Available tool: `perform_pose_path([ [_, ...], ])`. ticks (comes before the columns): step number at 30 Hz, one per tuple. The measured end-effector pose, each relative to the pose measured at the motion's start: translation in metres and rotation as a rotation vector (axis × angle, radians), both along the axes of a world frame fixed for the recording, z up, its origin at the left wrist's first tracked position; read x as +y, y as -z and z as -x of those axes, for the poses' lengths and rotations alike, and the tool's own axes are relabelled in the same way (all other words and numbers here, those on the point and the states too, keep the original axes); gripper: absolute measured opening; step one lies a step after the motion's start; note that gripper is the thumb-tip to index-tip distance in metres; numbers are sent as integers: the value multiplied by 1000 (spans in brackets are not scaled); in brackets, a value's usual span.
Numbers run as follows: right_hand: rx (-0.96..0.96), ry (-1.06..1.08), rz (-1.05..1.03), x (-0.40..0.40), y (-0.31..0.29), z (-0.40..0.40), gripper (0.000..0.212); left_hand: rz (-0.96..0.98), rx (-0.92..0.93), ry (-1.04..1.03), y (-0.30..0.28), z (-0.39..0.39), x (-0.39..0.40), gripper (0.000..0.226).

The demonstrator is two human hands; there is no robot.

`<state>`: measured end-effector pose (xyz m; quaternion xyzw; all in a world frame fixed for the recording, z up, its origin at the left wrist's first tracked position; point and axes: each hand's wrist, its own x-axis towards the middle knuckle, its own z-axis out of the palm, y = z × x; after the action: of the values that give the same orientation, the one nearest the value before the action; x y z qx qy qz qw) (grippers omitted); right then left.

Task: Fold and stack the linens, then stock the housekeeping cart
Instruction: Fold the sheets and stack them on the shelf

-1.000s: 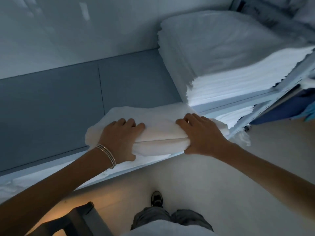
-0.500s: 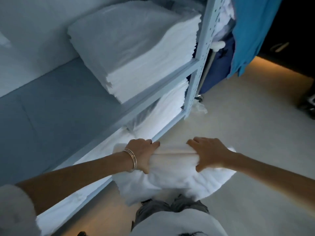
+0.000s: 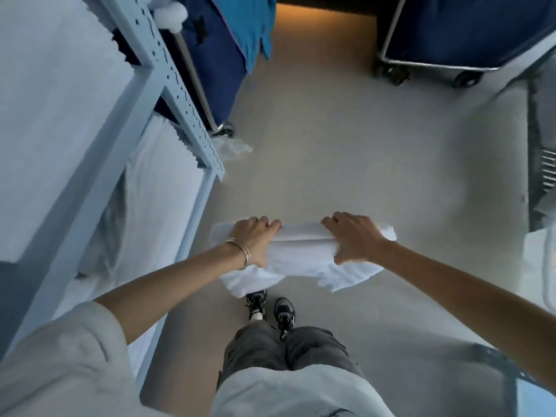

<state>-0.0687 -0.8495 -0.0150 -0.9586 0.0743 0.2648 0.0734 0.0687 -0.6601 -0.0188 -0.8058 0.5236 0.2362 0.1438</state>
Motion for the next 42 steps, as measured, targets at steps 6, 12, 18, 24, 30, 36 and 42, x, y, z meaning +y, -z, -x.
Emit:
perform_pose_path([
  [6,-19,78,26,-41,-5,-13,74,6,2,100,-7,-32,-53,74],
  [12,-18,152,54,-77,-12,-42,74,14,-2,180,-16,-76,-103,74],
  [18,-19,205,65,-111,-18,-78,72,24,-3,223,-21,-122,-146,74],
  [24,-17,213,54,-154,-21,-113,72,16,-3,223,-28,-158,-189,75],
  [30,-20,173,27,-218,-18,-141,72,-1,-8,188,-29,-179,-244,71],
  [36,-31,125,-2,-301,-24,-164,71,-16,-14,145,-37,-195,-320,71],
  [42,-42,102,19,-382,-35,-187,71,0,-30,106,-43,-211,-395,74],
])
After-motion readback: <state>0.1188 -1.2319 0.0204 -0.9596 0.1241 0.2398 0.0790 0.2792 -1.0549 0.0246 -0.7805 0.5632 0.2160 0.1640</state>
